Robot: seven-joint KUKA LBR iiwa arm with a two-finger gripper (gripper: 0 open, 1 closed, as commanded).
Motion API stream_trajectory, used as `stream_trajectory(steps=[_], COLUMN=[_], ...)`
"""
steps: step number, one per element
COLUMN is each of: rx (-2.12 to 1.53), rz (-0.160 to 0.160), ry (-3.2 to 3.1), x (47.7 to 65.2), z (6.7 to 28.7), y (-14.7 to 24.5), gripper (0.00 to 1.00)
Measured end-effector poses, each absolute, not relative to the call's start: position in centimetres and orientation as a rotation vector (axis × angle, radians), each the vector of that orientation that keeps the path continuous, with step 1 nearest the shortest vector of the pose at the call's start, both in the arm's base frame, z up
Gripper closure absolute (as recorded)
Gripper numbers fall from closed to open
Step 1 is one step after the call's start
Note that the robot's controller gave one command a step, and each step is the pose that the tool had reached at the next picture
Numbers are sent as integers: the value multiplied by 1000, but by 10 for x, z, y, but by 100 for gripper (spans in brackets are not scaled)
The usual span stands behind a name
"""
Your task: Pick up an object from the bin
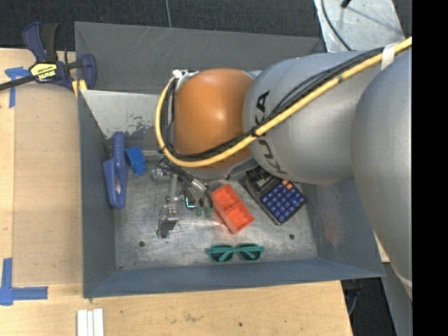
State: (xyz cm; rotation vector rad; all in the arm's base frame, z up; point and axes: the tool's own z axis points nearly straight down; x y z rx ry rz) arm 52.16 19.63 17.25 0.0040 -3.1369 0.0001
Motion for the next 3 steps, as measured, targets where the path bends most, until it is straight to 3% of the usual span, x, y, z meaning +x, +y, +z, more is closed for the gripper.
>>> stream_trajectory(steps=[1, 2, 3], rx=[0, -71, -111], rz=[-2, -5, 3], ry=[-3144, -3146, -3137], x=[524, 534, 533], z=[176, 140, 116], y=[196, 147, 102], gripper=[0, 0, 0])
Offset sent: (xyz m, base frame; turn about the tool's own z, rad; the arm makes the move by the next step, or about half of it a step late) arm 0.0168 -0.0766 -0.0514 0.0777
